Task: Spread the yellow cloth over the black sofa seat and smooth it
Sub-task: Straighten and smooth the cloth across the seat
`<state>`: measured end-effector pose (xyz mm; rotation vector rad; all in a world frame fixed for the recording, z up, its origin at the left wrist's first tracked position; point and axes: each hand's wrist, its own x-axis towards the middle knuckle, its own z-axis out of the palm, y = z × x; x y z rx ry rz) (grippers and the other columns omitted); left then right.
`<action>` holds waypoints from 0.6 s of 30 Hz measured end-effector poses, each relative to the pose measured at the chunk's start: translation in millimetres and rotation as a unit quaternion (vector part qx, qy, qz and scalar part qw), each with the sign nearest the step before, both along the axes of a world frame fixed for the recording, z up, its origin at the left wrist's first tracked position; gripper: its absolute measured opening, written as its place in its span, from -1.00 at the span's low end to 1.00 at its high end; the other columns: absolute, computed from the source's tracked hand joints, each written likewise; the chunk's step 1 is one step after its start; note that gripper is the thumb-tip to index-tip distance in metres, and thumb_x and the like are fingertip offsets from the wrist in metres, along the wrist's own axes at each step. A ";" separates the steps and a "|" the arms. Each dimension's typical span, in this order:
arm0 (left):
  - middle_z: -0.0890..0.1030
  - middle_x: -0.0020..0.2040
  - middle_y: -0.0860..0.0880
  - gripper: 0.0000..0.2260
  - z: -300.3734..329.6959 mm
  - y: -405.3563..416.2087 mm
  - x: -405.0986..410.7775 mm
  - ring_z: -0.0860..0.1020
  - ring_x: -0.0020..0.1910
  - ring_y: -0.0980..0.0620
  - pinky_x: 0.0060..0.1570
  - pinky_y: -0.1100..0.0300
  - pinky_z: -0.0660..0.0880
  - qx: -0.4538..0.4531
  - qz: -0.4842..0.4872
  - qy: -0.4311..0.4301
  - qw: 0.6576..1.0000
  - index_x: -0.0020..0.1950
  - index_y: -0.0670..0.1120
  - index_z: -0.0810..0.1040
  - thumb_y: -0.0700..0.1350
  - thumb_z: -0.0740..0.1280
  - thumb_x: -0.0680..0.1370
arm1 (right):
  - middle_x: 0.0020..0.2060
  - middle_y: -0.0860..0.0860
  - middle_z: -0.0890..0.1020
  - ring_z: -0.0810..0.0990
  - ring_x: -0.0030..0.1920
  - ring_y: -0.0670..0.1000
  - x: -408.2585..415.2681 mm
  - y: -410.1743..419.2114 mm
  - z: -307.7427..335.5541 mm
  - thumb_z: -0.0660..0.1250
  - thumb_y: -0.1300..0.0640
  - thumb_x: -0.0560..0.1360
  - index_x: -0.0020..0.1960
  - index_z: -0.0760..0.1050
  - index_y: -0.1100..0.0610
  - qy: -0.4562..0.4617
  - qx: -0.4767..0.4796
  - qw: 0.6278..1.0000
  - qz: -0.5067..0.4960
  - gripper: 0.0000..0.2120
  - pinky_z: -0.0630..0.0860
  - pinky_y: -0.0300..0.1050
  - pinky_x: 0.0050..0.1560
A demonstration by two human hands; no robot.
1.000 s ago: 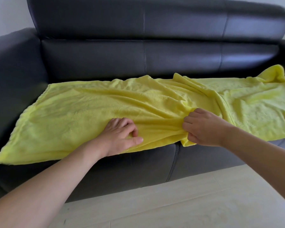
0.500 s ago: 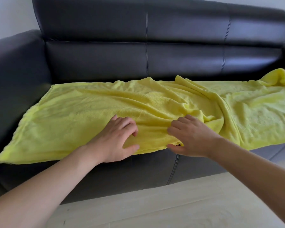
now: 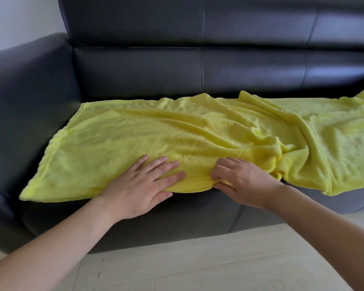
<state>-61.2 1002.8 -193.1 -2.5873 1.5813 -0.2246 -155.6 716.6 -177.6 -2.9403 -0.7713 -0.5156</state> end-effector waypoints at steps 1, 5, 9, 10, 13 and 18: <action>0.01 0.59 0.09 -0.53 -1.3 0.2 0.7 0.00 0.57 -0.02 0.49 -0.16 0.08 0.001 -0.001 -0.002 1.000 0.57 0.23 -0.10 0.23 -0.19 0.66 | -0.07 -0.07 0.52 0.52 -0.12 0.01 0.1 -1.0 0.2 0.18 0.02 0.56 0.05 0.48 0.04 0.007 0.012 1.000 -0.003 -0.84 0.52 -0.11 -0.14; -0.15 0.59 0.13 -0.56 -1.0 -0.2 3.6 -0.18 0.56 -0.01 0.50 -0.18 -0.09 -0.004 -0.017 0.013 1.000 0.51 0.34 -0.25 0.25 -0.28 0.63 | -0.11 -0.01 0.47 0.45 -0.20 0.03 -2.4 -6.8 -1.7 0.16 0.28 0.49 -0.12 0.47 0.10 -0.016 0.004 1.000 0.019 -0.85 0.45 -0.11 -0.33; -0.18 0.59 0.12 -0.55 3.0 -0.7 0.2 -0.22 0.56 0.00 0.48 -0.25 -0.14 0.013 -0.010 0.010 1.000 0.50 0.38 -0.26 0.25 -0.23 0.62 | -0.14 -0.02 0.49 0.45 -0.27 0.02 -6.9 -8.8 -1.7 0.18 0.29 0.46 -0.10 0.47 0.09 -0.010 -0.024 1.000 0.015 -0.85 0.37 -0.19 -0.37; -0.12 0.60 0.11 -0.54 5.7 -3.5 -2.7 -0.16 0.57 0.01 0.47 -0.28 -0.13 0.011 -0.004 0.007 1.000 0.51 0.37 -0.19 0.24 -0.16 0.62 | -0.14 -0.03 0.50 0.46 -0.27 0.02 -6.7 -6.6 -2.2 0.20 0.30 0.44 -0.06 0.47 0.09 -0.006 -0.028 1.000 0.010 -0.83 0.39 -0.18 -0.37; 0.21 0.54 0.05 -0.48 17.2 -26.4 -12.2 0.12 0.54 0.01 0.47 -0.27 0.02 -0.012 -0.016 -0.021 1.000 0.54 0.19 0.17 0.25 0.05 0.58 | -0.12 -0.05 0.52 0.50 -0.19 0.02 -7.0 0.2 -2.0 0.25 0.25 0.38 0.08 0.41 0.06 0.001 -0.012 1.000 -0.014 -0.72 0.48 -0.14 -0.23; 0.08 0.59 0.03 -0.40 -1.2 -49.1 -12.6 0.02 0.57 -0.03 0.46 -0.24 0.10 -0.002 -0.018 -0.032 0.999 0.60 0.04 0.00 0.27 -0.07 0.62 | -0.11 0.02 0.49 0.50 -0.09 0.10 -29.3 -32.8 5.8 0.21 0.15 0.42 0.01 0.48 0.18 -0.134 0.086 0.979 -0.127 -0.79 0.43 -0.04 -0.02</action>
